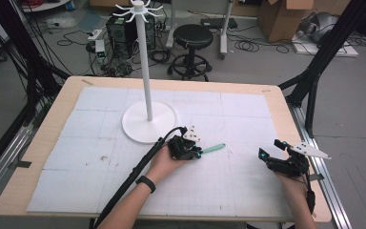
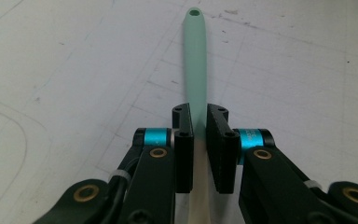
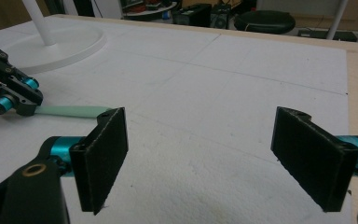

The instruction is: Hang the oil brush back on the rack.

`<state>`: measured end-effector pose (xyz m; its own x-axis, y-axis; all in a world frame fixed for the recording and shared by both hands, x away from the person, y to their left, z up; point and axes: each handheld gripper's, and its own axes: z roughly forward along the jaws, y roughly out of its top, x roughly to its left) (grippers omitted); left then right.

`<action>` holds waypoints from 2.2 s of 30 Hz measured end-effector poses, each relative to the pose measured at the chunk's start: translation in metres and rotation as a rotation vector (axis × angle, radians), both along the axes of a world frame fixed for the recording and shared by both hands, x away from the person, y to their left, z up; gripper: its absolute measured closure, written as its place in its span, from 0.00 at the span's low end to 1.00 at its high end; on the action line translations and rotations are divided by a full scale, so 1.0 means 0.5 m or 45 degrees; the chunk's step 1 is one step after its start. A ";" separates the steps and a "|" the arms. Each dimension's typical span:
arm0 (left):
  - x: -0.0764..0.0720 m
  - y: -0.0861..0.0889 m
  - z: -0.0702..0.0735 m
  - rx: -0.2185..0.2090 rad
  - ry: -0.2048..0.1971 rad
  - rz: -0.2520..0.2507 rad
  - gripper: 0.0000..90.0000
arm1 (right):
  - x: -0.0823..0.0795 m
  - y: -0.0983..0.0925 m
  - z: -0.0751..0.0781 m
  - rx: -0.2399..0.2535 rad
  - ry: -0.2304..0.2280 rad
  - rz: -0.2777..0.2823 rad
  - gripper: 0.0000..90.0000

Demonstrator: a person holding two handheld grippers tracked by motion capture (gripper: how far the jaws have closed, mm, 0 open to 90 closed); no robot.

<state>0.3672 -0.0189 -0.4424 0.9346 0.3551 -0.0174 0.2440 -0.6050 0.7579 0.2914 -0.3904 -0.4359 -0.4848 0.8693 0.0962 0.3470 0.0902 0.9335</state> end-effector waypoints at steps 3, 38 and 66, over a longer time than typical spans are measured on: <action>-0.005 0.002 0.008 -0.015 -0.025 -0.005 0.91 | 0.000 0.000 0.000 0.000 0.001 0.000 0.20; -0.058 0.224 0.197 -0.502 -0.285 0.240 0.91 | 0.000 0.001 -0.001 -0.005 0.010 -0.003 0.20; -0.112 0.436 0.390 -0.728 -0.597 0.515 0.91 | 0.003 0.004 -0.004 -0.025 0.022 -0.001 0.20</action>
